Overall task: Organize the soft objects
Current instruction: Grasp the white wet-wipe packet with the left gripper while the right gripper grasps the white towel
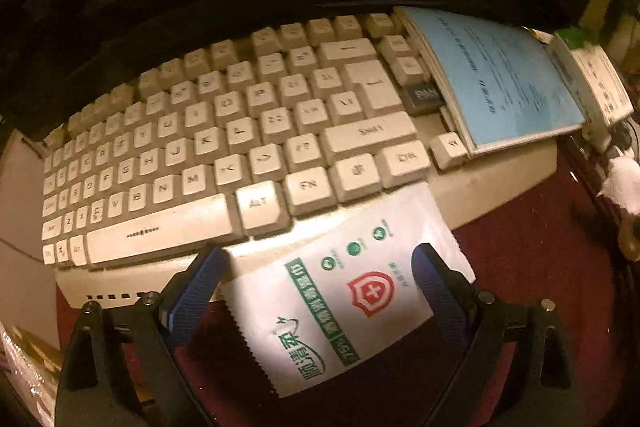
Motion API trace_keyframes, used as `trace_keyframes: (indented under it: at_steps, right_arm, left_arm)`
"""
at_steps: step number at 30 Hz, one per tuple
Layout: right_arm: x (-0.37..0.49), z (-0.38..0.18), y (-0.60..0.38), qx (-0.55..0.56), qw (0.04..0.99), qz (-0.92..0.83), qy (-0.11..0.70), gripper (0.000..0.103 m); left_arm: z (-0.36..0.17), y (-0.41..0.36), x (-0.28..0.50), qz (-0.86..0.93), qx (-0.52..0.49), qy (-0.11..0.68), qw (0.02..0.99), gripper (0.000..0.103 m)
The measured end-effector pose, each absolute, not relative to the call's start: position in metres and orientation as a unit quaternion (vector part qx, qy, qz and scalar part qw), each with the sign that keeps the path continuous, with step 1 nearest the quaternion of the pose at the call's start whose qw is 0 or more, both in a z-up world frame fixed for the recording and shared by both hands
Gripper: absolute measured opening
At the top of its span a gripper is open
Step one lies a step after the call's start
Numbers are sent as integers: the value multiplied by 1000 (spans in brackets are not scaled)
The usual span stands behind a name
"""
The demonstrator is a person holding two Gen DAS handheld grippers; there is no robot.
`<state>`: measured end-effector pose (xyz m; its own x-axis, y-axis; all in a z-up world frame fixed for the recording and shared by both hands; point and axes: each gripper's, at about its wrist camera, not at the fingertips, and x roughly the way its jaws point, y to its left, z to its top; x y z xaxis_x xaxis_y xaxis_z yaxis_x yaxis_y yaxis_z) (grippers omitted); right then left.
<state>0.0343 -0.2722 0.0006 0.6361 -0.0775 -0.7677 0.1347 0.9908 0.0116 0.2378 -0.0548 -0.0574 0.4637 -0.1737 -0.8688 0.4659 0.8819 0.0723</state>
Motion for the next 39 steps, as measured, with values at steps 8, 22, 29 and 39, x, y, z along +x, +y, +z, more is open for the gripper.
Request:
trace_keyframes:
  at_steps: [8,22,29,39]
  right_arm:
    - [36,-4,-263,34,903,-44,425,35]
    - [34,-5,-260,43,905,-37,421,36]
    - [34,-5,-262,48,906,-34,419,36]
    - [35,-5,-259,52,907,-29,418,38]
  left_arm:
    - [-69,-88,198,-258,219,486,806,92]
    - [-77,-127,159,-162,392,342,839,94]
    - [-68,-68,203,-172,195,470,843,103]
    - [-70,-53,237,-151,101,528,829,103]
